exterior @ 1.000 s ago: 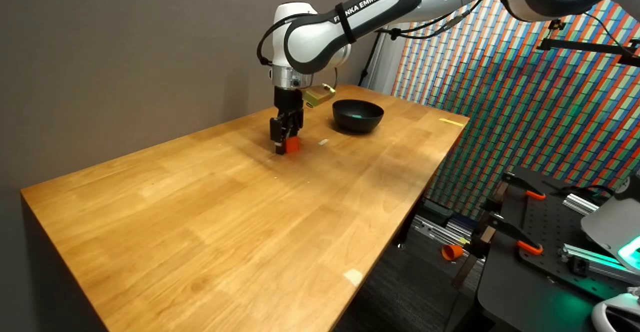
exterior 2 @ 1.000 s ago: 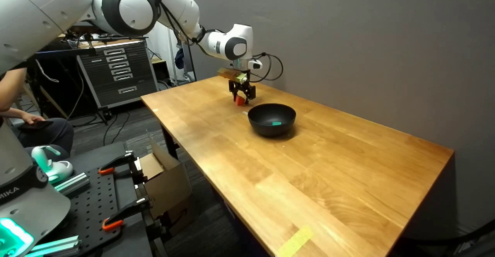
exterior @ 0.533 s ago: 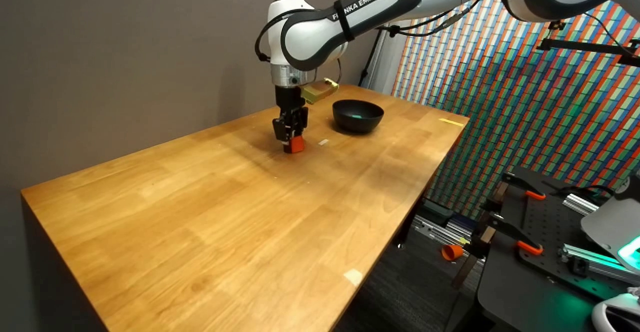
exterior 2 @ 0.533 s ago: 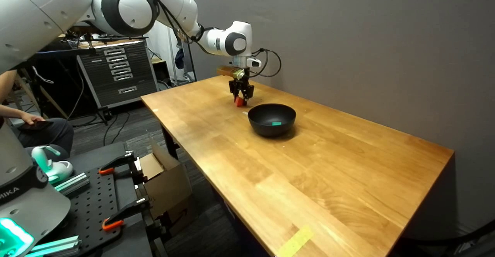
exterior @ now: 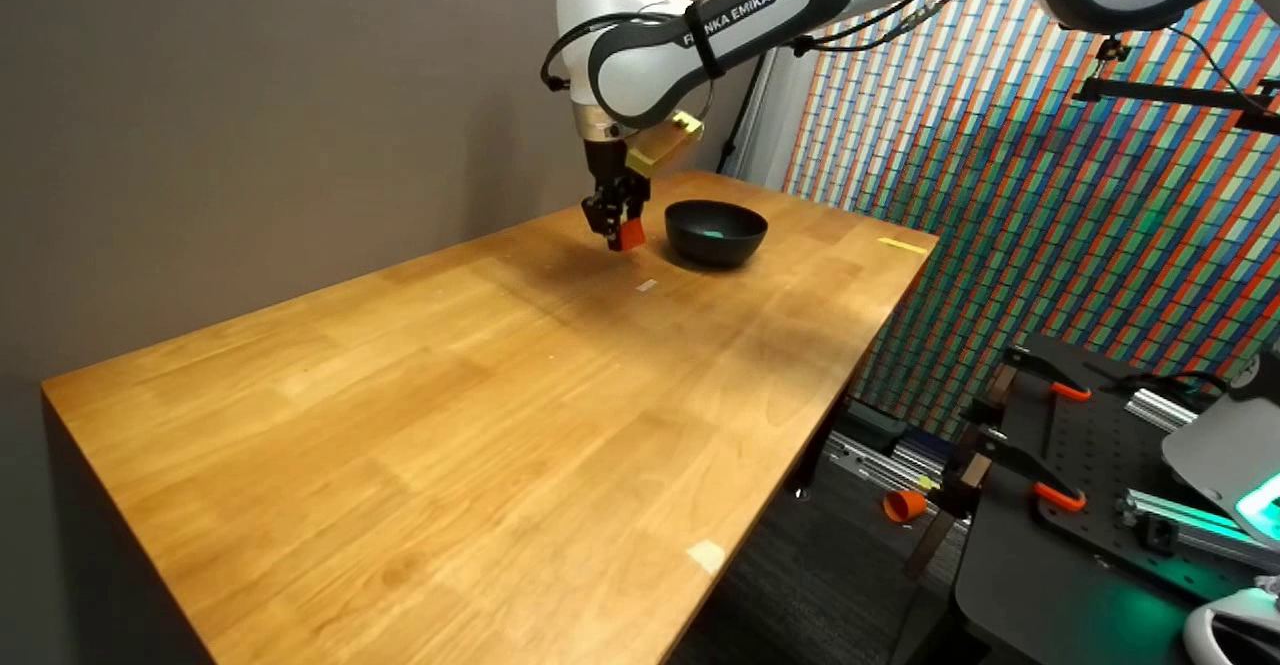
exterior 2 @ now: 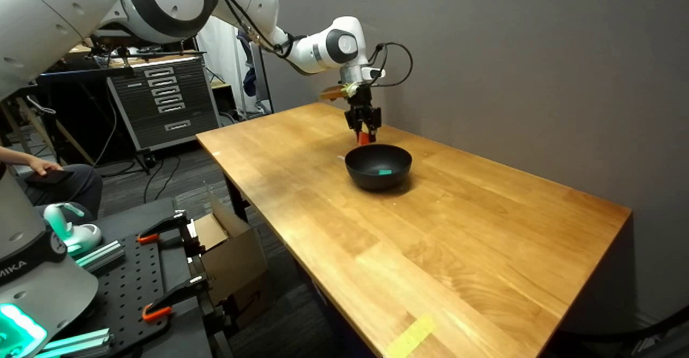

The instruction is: Put the green and orange blocks in the bowl

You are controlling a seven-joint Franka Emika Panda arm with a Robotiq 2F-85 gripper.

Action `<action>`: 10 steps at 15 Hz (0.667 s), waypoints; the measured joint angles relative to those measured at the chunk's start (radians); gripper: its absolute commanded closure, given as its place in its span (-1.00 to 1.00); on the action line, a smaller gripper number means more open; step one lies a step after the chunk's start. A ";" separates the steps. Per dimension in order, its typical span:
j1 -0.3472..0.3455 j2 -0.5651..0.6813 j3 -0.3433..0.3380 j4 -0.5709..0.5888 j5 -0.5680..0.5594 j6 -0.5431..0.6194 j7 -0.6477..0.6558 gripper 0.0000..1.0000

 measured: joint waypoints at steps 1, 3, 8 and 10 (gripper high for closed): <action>-0.001 -0.012 -0.014 0.000 -0.019 -0.004 0.016 0.40; -0.001 -0.038 -0.033 -0.001 -0.050 -0.017 0.048 0.40; -0.004 -0.103 -0.066 -0.016 -0.086 -0.100 0.157 0.40; -0.014 -0.131 -0.085 -0.048 -0.087 -0.128 0.213 -0.35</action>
